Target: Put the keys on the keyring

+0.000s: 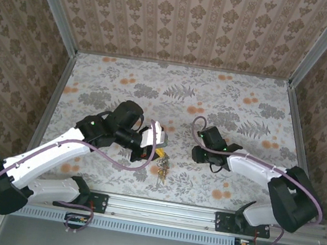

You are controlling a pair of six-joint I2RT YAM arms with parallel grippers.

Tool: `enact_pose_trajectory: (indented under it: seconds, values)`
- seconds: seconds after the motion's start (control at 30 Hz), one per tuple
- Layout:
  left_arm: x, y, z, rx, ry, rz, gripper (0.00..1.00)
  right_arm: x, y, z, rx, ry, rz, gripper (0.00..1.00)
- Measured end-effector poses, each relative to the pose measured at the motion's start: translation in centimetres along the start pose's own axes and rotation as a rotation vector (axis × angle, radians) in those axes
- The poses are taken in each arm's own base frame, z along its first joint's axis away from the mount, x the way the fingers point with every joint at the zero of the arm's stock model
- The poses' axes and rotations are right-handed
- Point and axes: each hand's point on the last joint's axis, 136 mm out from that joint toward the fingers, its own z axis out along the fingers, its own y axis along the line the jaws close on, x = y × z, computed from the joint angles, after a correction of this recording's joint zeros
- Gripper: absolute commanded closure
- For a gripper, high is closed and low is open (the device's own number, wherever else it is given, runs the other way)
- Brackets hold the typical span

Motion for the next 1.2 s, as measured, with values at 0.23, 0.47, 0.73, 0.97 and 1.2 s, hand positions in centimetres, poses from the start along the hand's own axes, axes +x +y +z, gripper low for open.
enact_pose_trajectory:
  seconds: [0.23,0.47,0.73,0.97,1.2]
  values:
    - [0.0,0.0,0.0,0.0,0.0,0.0,1.0,0.2,-0.5,1.0,0.018,0.028,0.011,0.74]
    - [0.0,0.0,0.0,0.0,0.0,0.0,1.0,-0.7,-0.3,1.6,0.014,0.022,0.009,0.78]
    - [0.0,0.0,0.0,-0.001,0.0,0.0,1.0,-0.9,-0.3,2.0,0.017,0.027,-0.008,0.87]
    - [0.1,0.0,0.0,-0.001,0.001,-0.001,1.0,-1.1,-0.3,1.9,0.016,0.022,-0.01,0.98]
    - [0.2,0.3,0.0,-0.021,0.009,-0.001,1.0,-1.4,0.0,0.3,-0.016,-0.037,-0.016,1.0]
